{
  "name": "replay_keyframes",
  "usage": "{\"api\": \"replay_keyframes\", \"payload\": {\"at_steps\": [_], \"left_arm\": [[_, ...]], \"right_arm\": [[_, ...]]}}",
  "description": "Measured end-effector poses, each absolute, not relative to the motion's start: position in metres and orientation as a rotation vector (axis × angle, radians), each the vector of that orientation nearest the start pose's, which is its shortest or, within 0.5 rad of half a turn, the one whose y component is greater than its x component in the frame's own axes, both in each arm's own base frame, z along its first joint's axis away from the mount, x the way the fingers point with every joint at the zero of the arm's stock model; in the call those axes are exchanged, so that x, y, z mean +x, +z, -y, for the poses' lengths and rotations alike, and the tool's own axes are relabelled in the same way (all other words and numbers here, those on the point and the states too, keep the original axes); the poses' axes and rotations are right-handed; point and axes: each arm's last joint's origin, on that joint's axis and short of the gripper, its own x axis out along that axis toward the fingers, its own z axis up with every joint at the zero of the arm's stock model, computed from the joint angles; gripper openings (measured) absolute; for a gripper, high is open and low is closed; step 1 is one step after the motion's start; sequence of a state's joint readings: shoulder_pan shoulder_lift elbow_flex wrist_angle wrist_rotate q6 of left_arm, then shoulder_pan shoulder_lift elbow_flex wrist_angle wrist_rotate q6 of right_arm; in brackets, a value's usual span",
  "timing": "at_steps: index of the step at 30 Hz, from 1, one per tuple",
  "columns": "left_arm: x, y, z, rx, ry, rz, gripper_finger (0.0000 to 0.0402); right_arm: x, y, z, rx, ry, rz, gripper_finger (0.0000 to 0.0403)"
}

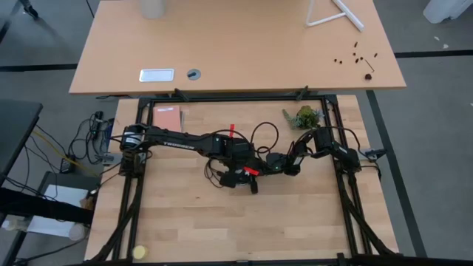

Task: Screw lightbulb
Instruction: Remove the white lightbulb from the silver lamp

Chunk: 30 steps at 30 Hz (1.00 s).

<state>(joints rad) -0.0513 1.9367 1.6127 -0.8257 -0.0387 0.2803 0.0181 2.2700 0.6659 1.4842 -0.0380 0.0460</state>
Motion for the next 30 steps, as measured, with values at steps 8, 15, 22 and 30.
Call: {"api": "replay_keyframes", "payload": {"at_steps": [8, 15, 22, 30], "left_arm": [[0.4055, 0.2391, 0.0197, 0.217, -0.118, -1.153, 0.0266], [0.4048, 0.2389, 0.0203, 0.110, -0.048, -1.163, 0.0264], [0.4049, 0.2384, 0.0208, -0.096, 0.088, -1.161, 0.0264], [0.4067, 0.2380, 0.0211, -0.377, 0.266, -1.123, 0.0264]], "right_arm": [[0.3375, 0.0469, -0.0070, 0.052, 0.052, -0.123, 0.0177], [0.3375, 0.0469, -0.0070, 0.054, 0.052, -0.123, 0.0177], [0.3375, 0.0469, -0.0068, 0.062, 0.051, -0.123, 0.0177], [0.3373, 0.0468, -0.0068, 0.063, 0.051, -0.123, 0.0177]]}}
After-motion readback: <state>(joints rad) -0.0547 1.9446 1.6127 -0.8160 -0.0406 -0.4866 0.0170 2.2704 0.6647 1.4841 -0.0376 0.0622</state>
